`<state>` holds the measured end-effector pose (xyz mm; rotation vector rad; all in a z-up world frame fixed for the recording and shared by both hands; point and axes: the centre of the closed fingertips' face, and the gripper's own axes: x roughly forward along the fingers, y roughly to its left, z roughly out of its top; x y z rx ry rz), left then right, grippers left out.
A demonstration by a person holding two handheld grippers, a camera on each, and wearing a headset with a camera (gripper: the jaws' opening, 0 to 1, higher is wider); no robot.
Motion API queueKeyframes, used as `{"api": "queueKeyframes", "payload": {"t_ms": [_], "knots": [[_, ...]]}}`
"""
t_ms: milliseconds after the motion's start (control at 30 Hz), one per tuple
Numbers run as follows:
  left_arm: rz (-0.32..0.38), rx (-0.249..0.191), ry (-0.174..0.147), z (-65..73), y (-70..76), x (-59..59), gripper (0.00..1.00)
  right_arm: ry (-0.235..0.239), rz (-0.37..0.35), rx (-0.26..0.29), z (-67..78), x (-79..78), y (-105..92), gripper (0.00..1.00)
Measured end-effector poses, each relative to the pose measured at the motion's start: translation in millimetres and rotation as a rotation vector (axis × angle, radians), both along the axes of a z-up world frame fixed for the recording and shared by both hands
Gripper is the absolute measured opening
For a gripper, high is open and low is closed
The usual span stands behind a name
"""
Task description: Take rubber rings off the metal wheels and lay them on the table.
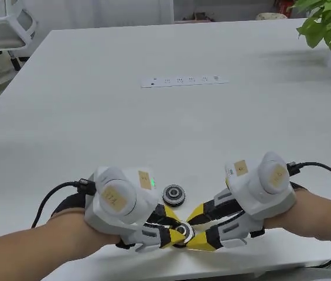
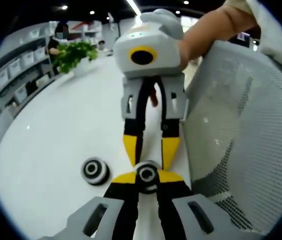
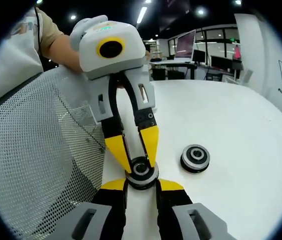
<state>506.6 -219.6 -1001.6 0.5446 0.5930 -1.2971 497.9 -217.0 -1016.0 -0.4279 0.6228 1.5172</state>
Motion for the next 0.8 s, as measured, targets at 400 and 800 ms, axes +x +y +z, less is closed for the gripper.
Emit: {"api": "queueKeyframes", "payload": {"t_ms": [400,800], "knots": [[0.002,-0.001,0.001,0.1,0.1,0.2,0.13,0.012,-0.001,-0.002,0.5,-1.0,-2.1,0.16],[0.003,-0.003,0.003,0.1,-0.2,-0.5,0.13,0.021,0.001,-0.004,0.4,-1.4,-3.7,0.13]]}}
